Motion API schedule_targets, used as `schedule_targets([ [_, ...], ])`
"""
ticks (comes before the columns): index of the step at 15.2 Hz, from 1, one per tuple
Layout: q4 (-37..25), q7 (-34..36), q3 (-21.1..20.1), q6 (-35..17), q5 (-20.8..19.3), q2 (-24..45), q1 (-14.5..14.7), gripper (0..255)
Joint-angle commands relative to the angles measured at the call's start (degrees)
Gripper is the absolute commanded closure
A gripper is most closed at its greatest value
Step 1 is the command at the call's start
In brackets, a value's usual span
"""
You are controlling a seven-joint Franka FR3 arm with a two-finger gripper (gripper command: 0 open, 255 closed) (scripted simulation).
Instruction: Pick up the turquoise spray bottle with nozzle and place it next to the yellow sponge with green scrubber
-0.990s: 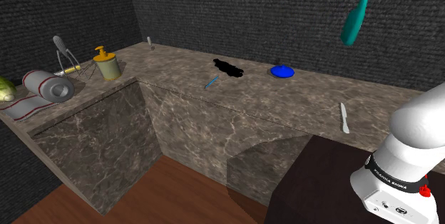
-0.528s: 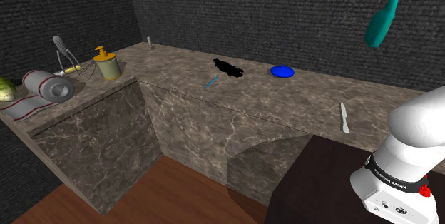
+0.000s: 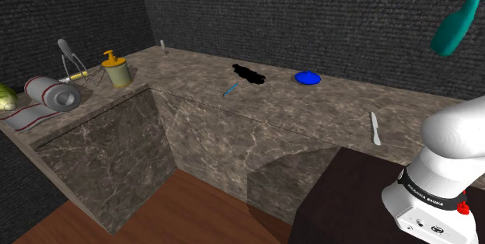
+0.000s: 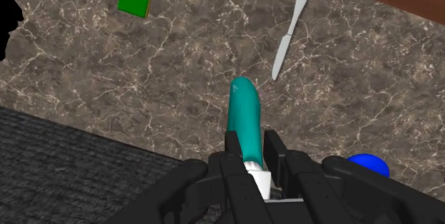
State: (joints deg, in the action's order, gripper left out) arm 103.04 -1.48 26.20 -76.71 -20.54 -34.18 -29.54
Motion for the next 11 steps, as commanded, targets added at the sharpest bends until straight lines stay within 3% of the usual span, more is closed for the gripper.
schedule_targets([
  [1, -0.21, -2.8, 1.96, 0.23, -1.29, -0.88, -0.61, 255],
  [7, -2.59, -11.09, 8.47, 0.56, -4.7, -1.84, -1.71, 255],
  [11, 0.56, -11.12, 9.09, -1.39, -5.53, -3.35, -2.21, 255],
])
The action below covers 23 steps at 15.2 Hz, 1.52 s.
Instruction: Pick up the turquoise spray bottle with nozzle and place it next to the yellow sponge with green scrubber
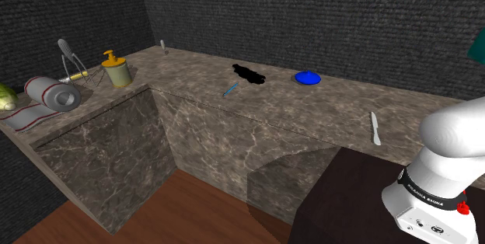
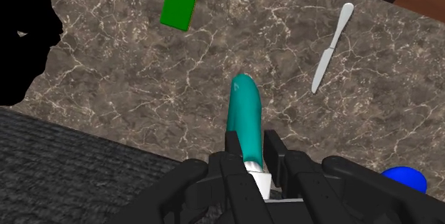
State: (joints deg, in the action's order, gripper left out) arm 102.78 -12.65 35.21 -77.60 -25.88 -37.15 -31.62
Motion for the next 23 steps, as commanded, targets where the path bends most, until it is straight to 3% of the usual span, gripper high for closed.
schedule_targets([
  [1, 1.95, 0.28, 0.09, -1.14, -0.37, -0.86, -0.27, 255],
  [23, 23.14, 4.14, 2.95, -15.16, -4.84, -8.19, -3.13, 255],
])
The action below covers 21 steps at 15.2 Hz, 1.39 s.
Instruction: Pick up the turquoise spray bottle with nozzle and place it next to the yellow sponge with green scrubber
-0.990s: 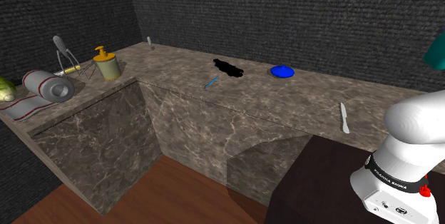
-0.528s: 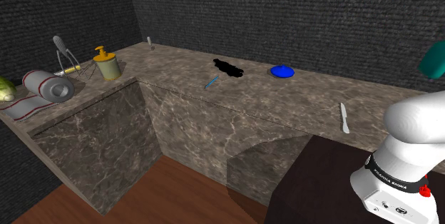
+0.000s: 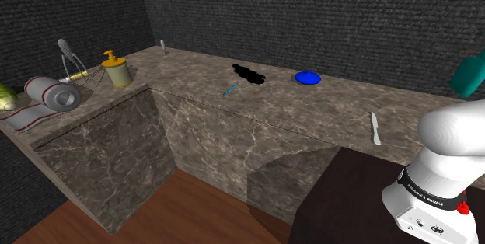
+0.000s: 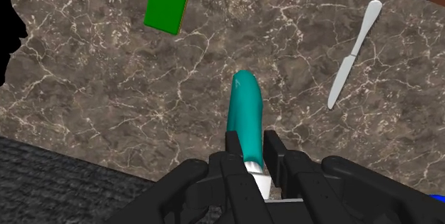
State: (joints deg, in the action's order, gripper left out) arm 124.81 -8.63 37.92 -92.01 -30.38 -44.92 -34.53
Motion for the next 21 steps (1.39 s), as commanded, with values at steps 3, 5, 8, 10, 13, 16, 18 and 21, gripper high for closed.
schedule_targets([
  [3, 3.57, 0.54, 0.94, -2.69, -1.06, -0.98, -0.56, 255],
  [5, 5.16, 0.81, 1.46, -4.0, -1.57, -1.3, -0.77, 255],
  [8, 7.47, 1.2, 2.29, -5.98, -2.35, -1.67, -1.07, 255],
  [10, 8.96, 1.45, 2.88, -7.32, -2.89, -1.85, -1.26, 255],
  [13, 11.12, 1.83, 3.83, -9.37, -3.73, -2.02, -1.52, 255],
  [16, 13.19, 2.2, 4.86, -11.45, -4.62, -2.06, -1.76, 255],
  [18, 14.52, 2.44, 5.59, -12.86, -5.23, -2.02, -1.89, 255],
  [21, 16.43, 2.81, 6.76, -15.03, -6.18, -1.83, -2.07, 255],
])
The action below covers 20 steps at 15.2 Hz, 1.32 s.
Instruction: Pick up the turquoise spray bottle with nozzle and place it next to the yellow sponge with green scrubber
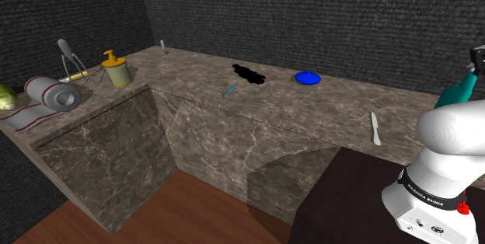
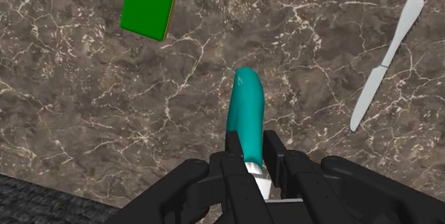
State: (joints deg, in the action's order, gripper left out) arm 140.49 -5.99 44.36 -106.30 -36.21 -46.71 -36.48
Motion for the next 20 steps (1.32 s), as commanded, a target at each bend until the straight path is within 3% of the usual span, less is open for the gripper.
schedule_targets([
  [1, 1.36, 0.29, 0.73, -1.48, -0.66, 0.06, -0.17, 255],
  [10, 6.81, 1.5, 5.25, -9.09, -4.03, 1.95, -0.31, 255],
  [18, 6.81, 1.5, 5.25, -9.09, -4.03, 1.95, -0.3, 255],
  [19, 6.81, 1.5, 5.25, -9.09, -4.03, 1.95, -0.3, 0],
  [20, 6.81, 1.5, 5.25, -9.09, -4.03, 1.95, -0.3, 0],
])
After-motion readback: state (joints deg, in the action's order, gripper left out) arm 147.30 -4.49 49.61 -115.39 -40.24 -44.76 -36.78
